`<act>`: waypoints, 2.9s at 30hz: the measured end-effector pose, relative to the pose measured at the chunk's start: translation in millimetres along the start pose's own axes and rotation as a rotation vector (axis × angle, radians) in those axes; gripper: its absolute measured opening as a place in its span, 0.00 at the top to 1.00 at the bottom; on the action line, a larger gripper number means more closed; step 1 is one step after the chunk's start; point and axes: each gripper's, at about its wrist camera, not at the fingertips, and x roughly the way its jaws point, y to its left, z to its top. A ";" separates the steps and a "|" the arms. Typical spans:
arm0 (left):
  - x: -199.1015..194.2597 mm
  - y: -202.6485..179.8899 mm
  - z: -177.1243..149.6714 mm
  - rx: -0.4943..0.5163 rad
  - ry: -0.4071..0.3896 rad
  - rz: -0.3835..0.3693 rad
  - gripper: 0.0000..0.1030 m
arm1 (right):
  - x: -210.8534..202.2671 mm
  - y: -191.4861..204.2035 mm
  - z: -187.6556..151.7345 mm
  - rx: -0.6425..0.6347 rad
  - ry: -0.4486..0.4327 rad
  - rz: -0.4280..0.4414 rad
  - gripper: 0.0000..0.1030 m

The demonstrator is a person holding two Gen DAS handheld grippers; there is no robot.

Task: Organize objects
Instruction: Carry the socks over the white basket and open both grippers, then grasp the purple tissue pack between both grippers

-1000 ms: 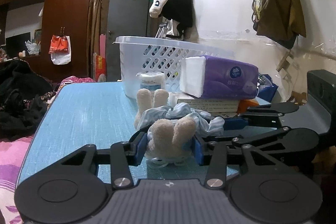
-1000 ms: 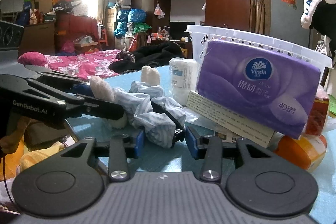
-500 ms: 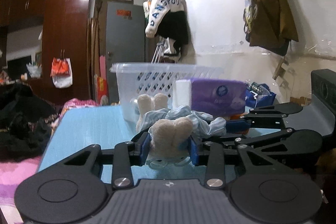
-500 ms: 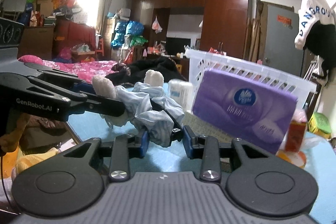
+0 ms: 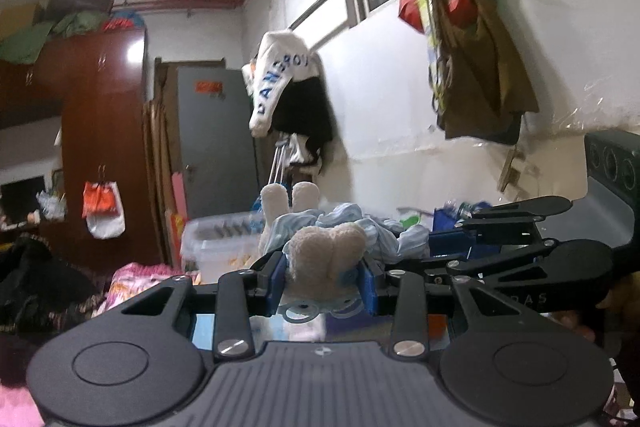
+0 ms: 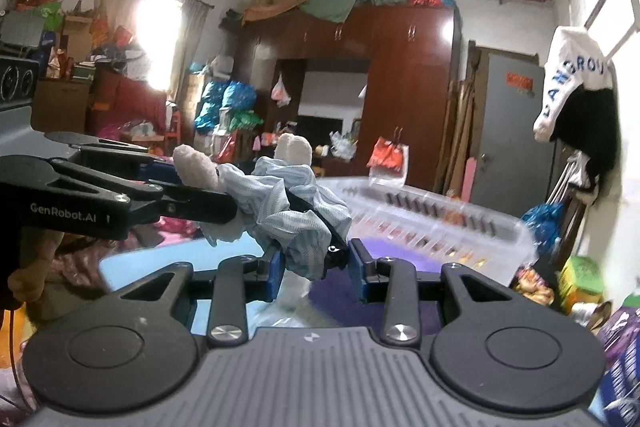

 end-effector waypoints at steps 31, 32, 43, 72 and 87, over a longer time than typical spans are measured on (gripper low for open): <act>232.6 74.0 40.9 -0.047 0.270 -0.063 0.60 | 153.8 -120.5 -0.1 0.037 0.314 -0.071 0.64; 233.6 75.0 39.0 -0.051 0.275 -0.062 0.60 | 153.7 -121.3 -0.2 0.044 0.318 -0.068 0.64; 210.0 72.4 46.1 -0.039 0.178 0.024 0.11 | 122.8 -121.9 8.8 0.015 0.222 -0.204 0.00; 90.9 53.6 -53.7 -0.206 0.095 -0.311 0.11 | 8.6 -81.0 -63.9 0.270 0.073 -0.006 0.13; 114.0 54.1 -54.2 -0.218 0.154 -0.322 0.12 | 22.6 -79.8 -75.6 0.241 0.114 0.007 0.46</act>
